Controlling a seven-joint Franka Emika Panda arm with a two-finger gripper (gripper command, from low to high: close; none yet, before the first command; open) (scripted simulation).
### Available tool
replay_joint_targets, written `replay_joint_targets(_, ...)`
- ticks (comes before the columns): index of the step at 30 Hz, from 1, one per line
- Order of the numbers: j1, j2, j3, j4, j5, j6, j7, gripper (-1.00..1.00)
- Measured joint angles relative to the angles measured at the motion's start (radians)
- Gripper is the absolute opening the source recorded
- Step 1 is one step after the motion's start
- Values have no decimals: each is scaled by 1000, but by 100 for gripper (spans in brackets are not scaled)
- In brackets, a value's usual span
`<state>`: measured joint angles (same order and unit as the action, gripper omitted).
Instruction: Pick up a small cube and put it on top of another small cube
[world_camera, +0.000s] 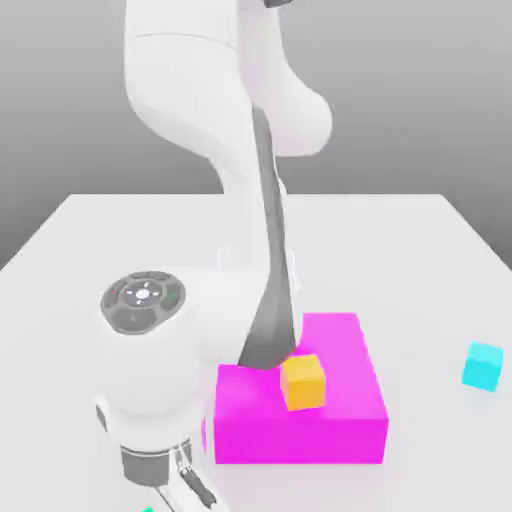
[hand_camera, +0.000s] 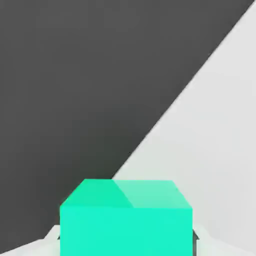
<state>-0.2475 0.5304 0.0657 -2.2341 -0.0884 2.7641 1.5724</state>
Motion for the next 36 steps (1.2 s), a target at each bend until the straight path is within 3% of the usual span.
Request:
replay_joint_targets(5, -9, -159, 22, -44, 14, -117, -28, -100)
replay_joint_targets(12, 28, -397, 94, -197, -14, -213, -208, -100)
replay_joint_targets(23, 200, -788, 120, -450, 154, -336, -652, -100)
replay_joint_targets(28, 207, -675, 129, -503, 142, -169, -669, -100)
replay_joint_targets(29, 206, -654, 130, -508, 137, -143, -666, 100)
replay_joint_targets(36, 206, -656, 130, -508, 136, -146, -666, 100)
